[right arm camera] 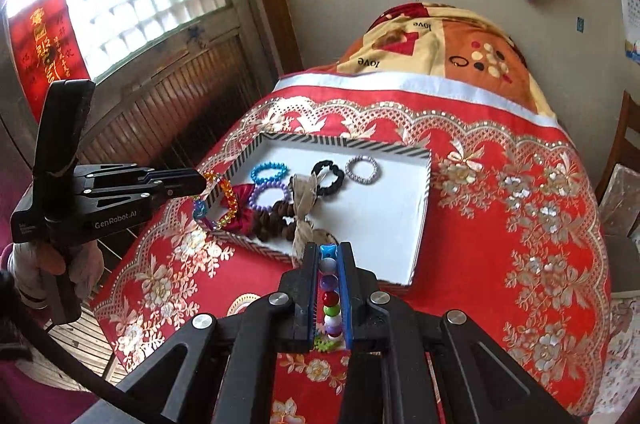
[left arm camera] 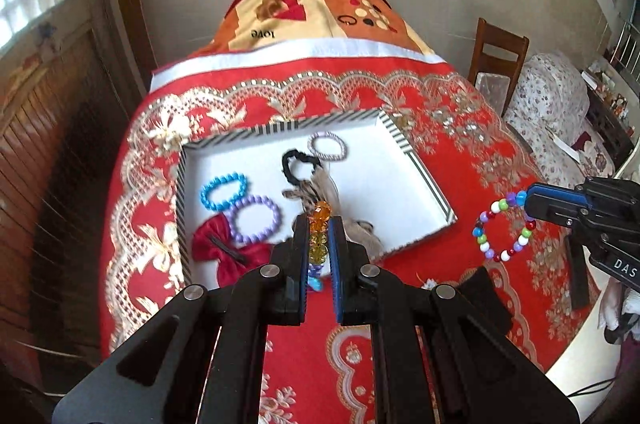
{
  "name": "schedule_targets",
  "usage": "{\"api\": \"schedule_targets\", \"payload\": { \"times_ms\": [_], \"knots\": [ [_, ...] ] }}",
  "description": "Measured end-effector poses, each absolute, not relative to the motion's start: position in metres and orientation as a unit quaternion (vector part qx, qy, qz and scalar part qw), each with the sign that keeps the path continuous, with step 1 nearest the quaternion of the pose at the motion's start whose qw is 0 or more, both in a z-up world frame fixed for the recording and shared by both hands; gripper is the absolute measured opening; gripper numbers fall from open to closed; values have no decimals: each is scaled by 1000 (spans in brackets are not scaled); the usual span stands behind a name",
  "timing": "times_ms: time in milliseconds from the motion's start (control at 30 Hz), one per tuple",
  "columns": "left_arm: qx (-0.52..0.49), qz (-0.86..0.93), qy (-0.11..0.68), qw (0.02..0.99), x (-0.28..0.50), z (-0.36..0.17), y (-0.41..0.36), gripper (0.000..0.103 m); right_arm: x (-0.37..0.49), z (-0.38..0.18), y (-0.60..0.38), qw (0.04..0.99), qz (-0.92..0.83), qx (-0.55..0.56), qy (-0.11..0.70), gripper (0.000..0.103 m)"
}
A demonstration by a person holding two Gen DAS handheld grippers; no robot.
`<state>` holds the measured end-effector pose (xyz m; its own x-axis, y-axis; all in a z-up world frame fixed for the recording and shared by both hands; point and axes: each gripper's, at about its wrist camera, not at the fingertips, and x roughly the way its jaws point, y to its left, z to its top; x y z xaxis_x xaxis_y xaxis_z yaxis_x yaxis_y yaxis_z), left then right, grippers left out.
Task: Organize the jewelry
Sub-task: 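Carry the rainbow and pony-bead bracelets over the white box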
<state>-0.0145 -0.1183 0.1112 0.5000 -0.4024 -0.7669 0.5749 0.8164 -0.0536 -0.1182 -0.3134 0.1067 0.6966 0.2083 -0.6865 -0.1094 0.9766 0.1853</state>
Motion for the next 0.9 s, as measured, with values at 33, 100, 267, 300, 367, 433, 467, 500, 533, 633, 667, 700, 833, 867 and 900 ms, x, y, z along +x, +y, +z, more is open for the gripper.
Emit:
{"api": "schedule_targets", "payload": {
  "times_ms": [33, 100, 267, 300, 367, 433, 467, 500, 533, 633, 667, 700, 833, 867, 900],
  "knots": [
    [105, -282, 409, 861, -11, 113, -119, 8, -116, 108, -314, 919, 85, 64, 379, 9],
    [105, -278, 407, 864, -3, 114, -120, 8, -111, 110, -315, 919, 84, 65, 379, 9],
    [108, -265, 406, 868, 15, 113, -122, 8, -96, 113, -316, 920, 83, 61, 379, 9],
    [109, -262, 407, 869, 20, 112, -122, 8, -91, 113, -316, 919, 84, 61, 380, 9],
    [109, -255, 409, 869, 29, 110, -122, 8, -83, 112, -316, 918, 85, 60, 382, 8],
    [109, -248, 412, 870, 38, 107, -122, 8, -76, 110, -317, 917, 88, 61, 385, 9],
    [110, -245, 413, 870, 42, 105, -123, 8, -71, 108, -317, 916, 89, 61, 387, 9],
    [110, -242, 414, 871, 46, 104, -123, 8, -67, 107, -317, 915, 90, 62, 389, 9],
    [109, -238, 416, 871, 51, 102, -124, 8, -63, 106, -317, 914, 92, 63, 390, 9],
    [109, -228, 421, 871, 64, 97, -125, 8, -52, 100, -316, 911, 97, 64, 397, 9],
    [108, -225, 423, 871, 69, 94, -126, 8, -46, 98, -316, 909, 99, 64, 400, 9],
    [108, -221, 426, 871, 74, 92, -127, 8, -42, 96, -315, 908, 100, 64, 403, 9],
    [105, -209, 436, 869, 90, 83, -131, 8, -26, 85, -313, 901, 108, 63, 415, 9],
    [104, -206, 439, 868, 94, 80, -132, 8, -21, 81, -313, 899, 109, 63, 419, 9],
    [101, -203, 444, 867, 100, 76, -133, 8, -17, 78, -313, 897, 111, 64, 423, 9]
  ]
}}
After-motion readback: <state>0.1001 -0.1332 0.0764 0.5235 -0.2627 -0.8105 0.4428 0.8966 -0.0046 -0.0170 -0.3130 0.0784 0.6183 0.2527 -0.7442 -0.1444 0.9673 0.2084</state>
